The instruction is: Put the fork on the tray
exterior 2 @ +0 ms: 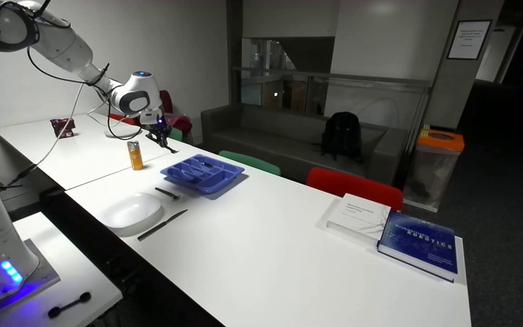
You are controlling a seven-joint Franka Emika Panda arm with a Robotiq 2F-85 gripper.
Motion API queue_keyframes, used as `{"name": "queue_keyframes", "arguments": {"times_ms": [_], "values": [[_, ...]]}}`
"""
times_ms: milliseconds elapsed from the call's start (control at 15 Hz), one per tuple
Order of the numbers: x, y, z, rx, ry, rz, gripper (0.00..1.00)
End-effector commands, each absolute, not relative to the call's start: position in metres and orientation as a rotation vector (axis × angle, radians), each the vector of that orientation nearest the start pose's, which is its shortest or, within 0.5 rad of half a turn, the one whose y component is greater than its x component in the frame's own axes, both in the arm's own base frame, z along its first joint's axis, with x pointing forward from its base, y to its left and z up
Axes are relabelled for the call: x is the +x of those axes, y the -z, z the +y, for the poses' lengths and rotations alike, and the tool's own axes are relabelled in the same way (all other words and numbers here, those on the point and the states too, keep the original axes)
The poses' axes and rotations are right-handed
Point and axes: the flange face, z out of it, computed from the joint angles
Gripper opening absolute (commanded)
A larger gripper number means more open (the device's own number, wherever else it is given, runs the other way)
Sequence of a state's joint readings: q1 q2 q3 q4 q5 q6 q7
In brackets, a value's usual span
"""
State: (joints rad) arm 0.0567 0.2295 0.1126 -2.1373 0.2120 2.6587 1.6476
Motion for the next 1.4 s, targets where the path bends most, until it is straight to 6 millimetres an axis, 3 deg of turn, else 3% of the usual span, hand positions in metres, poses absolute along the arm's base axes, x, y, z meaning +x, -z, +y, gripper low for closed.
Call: {"name": "queue_keyframes", "arguments": {"times_ms": [0,67,133,400,867,1333], "values": [[0.587,-0.329,0.092,-1.905,0.084,2.078,0.12],[0.587,-0.329,0.092,-1.905,0.084,2.078,0.12],[0.592,-0.331,0.092,-1.917,0.071,2.074,0.03],[0.613,-0.323,0.088,-1.952,0.007,2.107,0.03],[0.655,-0.286,0.079,-2.065,-0.16,2.127,0.03],[0.671,-0.241,0.065,-2.129,-0.228,2.155,0.03]]}}
